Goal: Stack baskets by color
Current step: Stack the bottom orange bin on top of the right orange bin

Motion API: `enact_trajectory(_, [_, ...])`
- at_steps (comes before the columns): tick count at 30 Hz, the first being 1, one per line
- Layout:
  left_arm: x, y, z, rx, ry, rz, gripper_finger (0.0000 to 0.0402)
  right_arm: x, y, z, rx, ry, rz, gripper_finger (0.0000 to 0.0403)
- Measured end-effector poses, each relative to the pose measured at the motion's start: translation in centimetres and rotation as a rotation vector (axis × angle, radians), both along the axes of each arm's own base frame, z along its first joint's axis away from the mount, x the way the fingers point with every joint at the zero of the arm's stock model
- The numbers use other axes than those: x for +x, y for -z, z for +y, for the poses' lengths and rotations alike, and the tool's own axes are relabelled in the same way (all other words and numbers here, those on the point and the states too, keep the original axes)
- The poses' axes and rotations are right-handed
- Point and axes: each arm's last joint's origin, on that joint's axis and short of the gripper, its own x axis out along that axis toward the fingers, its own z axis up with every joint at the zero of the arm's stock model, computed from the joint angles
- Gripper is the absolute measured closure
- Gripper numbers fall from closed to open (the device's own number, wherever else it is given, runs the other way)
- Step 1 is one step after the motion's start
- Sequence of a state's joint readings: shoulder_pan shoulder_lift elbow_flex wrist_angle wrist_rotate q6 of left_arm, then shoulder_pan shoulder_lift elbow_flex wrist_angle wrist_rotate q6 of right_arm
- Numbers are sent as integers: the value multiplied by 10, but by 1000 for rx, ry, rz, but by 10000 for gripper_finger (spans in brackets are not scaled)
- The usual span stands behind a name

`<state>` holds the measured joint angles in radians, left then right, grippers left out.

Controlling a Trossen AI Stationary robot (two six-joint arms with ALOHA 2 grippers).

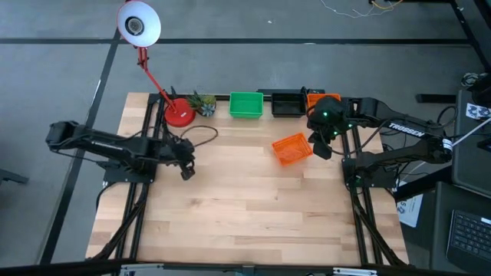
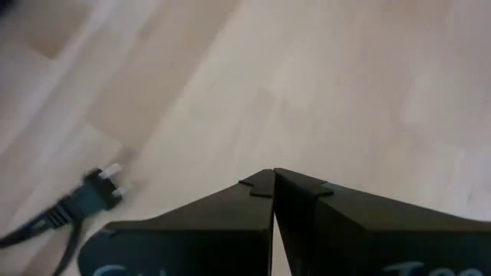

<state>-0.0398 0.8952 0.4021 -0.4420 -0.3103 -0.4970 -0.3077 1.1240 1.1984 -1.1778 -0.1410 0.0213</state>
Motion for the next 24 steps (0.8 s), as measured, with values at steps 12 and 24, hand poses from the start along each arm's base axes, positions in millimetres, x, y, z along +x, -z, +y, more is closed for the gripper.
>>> enact_trajectory(12, [-44, 3, 1, 79, -74, -317, 402, 0, 0, 0, -13, -28, 2, 363])
enact_trajectory(24, [-60, 12, -5, 189, 74, -518, 402, 0, 0, 0, -13, -27, 1, 363])
